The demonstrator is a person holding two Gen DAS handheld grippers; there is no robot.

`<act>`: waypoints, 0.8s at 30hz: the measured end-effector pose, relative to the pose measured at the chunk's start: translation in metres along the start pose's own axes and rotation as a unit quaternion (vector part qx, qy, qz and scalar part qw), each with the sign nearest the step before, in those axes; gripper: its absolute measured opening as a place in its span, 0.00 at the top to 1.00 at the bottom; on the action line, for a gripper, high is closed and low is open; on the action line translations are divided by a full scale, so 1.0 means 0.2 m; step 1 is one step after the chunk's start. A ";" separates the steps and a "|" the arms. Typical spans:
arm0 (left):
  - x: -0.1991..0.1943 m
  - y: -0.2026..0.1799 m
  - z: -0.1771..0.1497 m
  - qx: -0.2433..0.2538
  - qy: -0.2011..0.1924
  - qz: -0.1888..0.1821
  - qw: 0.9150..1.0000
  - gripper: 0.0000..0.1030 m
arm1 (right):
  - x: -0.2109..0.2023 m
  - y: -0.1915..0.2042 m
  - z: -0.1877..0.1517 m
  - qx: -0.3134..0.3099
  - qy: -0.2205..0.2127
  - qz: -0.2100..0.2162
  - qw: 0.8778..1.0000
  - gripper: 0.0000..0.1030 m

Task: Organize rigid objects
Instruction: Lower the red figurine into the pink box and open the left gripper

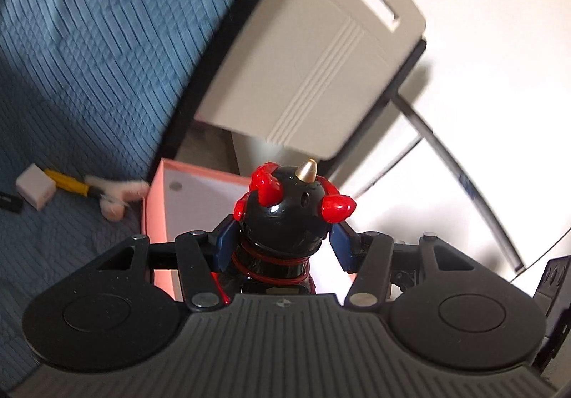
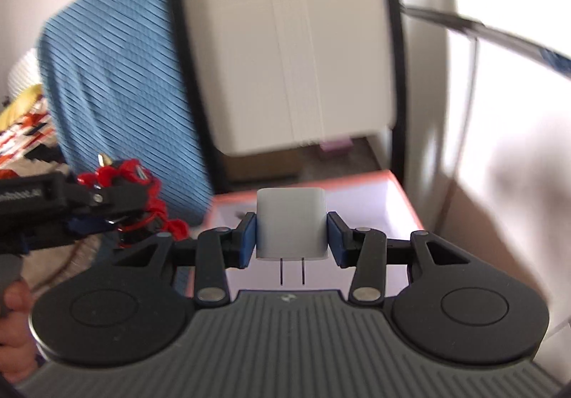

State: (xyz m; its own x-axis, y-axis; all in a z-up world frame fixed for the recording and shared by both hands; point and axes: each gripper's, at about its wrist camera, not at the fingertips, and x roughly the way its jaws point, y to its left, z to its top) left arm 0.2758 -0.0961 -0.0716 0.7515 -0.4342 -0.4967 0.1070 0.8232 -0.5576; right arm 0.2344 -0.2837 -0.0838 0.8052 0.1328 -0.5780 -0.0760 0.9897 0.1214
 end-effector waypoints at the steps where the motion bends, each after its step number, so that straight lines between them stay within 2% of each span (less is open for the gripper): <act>1: 0.04 -0.01 -0.03 0.003 0.010 0.000 1.000 0.41 | 0.03 -0.03 -0.03 0.004 0.012 -0.004 1.000 0.56; 9: 0.29 0.00 -0.27 0.021 0.086 0.029 0.996 0.41 | 0.21 -0.13 -0.30 0.025 0.097 -0.005 0.995 0.56; 13: 0.36 0.01 -0.34 0.022 0.108 0.032 0.993 0.41 | 0.28 -0.13 -0.39 0.023 0.131 0.001 0.991 0.56; 19: 0.40 0.03 -0.37 0.022 0.118 0.035 0.992 0.41 | 0.33 -0.14 -0.45 0.039 0.157 0.007 0.987 0.56; 24: 0.40 0.03 -0.37 0.032 0.124 0.039 0.991 0.41 | 0.33 -0.15 -0.43 0.049 0.153 0.011 0.987 0.54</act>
State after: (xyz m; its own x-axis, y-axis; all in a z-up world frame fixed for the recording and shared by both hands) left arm 0.2881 -0.1536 -0.1634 0.5777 -0.4379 -0.6888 0.1017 0.8759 -0.4716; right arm 0.2384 -0.2992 -0.1948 0.5876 0.1781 -0.7893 -0.0220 0.9786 0.2044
